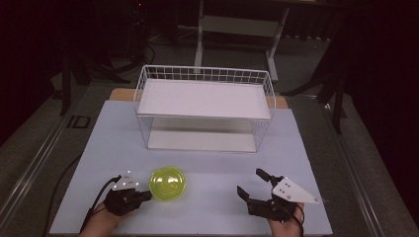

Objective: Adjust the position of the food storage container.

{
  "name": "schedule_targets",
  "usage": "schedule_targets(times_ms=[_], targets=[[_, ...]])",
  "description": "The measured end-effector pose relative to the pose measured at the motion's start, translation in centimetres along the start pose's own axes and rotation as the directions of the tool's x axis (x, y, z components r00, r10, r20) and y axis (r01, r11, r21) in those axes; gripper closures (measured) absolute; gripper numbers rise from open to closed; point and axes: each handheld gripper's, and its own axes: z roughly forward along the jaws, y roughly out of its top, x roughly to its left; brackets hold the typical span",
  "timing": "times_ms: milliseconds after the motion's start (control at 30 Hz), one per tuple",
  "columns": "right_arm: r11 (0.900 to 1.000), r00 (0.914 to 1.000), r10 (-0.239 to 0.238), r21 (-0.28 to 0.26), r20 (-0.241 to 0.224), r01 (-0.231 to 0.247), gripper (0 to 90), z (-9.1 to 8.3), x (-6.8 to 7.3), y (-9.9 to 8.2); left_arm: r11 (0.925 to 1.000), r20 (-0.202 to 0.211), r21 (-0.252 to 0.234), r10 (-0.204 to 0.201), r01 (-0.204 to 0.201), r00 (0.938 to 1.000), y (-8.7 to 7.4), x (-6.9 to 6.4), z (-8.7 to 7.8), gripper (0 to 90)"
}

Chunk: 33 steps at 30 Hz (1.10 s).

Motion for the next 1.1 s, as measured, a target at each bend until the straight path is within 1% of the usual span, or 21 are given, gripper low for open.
schedule_targets(times_ms=[67,233,333,367,467,500,533,667,700,800,867,933,967,1033,1100], targets=[[1.0000,1.0000,0.003,0.000,0.000,-0.003,16.7,0.0,0.0,0.0,1.0000,0.012,0.004,-0.008,0.008,0.9999,0.1,0.0,0.3,90.0],[1.0000,1.0000,0.009,0.000,-0.003,-0.009,16.7,-0.1,-0.2,0.0,1.0000,0.020,0.005,0.002,-0.002,0.9998,0.7,-0.4,1.2,90.0],[1.0000,1.0000,0.007,0.001,-0.004,-0.007,16.7,-0.1,-0.2,0.0,1.0000,0.031,0.008,-0.002,0.002,0.9995,1.0,-0.6,1.7,90.0],[1.0000,0.9999,0.008,0.000,-0.006,-0.008,16.7,-0.1,-0.2,0.0,0.9998,0.033,0.014,0.012,-0.013,0.9994,1.2,-0.7,1.9,90.0],[1.0000,1.0000,0.007,0.001,-0.006,-0.007,16.7,-0.2,-0.2,0.0,0.9998,0.039,0.012,0.016,-0.016,0.9991,1.4,-0.9,2.2,90.0],[1.0000,1.0000,0.007,0.000,-0.007,-0.007,16.7,-0.2,-0.2,0.0,0.9998,0.046,0.010,0.019,-0.020,0.9987,1.8,-1.2,2.8,90.0],[1.0000,1.0000,0.008,0.000,-0.006,-0.008,16.7,-0.2,-0.3,0.0,0.9998,0.052,0.009,0.017,-0.018,0.9985,1.9,-1.4,3.0,90.0],[0.9999,0.9999,0.010,0.000,-0.006,-0.010,16.7,-0.2,-0.3,-0.1,0.9997,0.062,0.009,0.023,-0.024,0.9978,2.4,-1.8,3.5,90.0],[0.9999,0.9999,0.011,0.000,-0.006,-0.011,16.7,-0.2,-0.3,-0.1,0.9994,0.066,0.007,0.032,-0.033,0.9973,2.7,-2.2,3.9,90.0],[1.0000,0.9999,0.010,0.000,-0.006,-0.010,16.7,-0.3,-0.4,-0.1,0.9994,0.083,0.009,0.033,-0.034,0.9960,3.0,-2.7,4.4,90.0],[1.0000,0.9999,0.010,-0.001,-0.006,-0.010,16.7,-0.3,-0.4,-0.1,0.9992,0.084,0.017,0.034,-0.035,0.9959,3.1,-2.8,4.6,90.0],[0.9999,0.9999,0.010,-0.001,-0.007,-0.010,16.7,-0.3,-0.4,-0.1,0.9991,0.077,0.020,0.035,-0.036,0.9965,3.0,-2.7,4.4,90.0],[0.9999,0.9999,0.011,-0.002,-0.008,-0.011,16.7,-0.3,-0.4,-0.1,0.9994,0.072,0.019,0.026,-0.028,0.9971,2.9,-2.4,4.1,90.0],[0.9999,0.9999,0.012,-0.003,-0.006,-0.012,16.7,-0.4,-0.5,-0.1,0.9996,0.035,0.017,0.024,-0.025,0.9991,2.8,-1.7,3.5,90.0],[0.9999,0.9999,0.014,0.000,-0.006,-0.014,16.7,-0.3,-0.5,-0.1,0.9999,0.003,0.011,0.004,-0.004,1.0000,2.9,-0.7,3.2,90.0]])
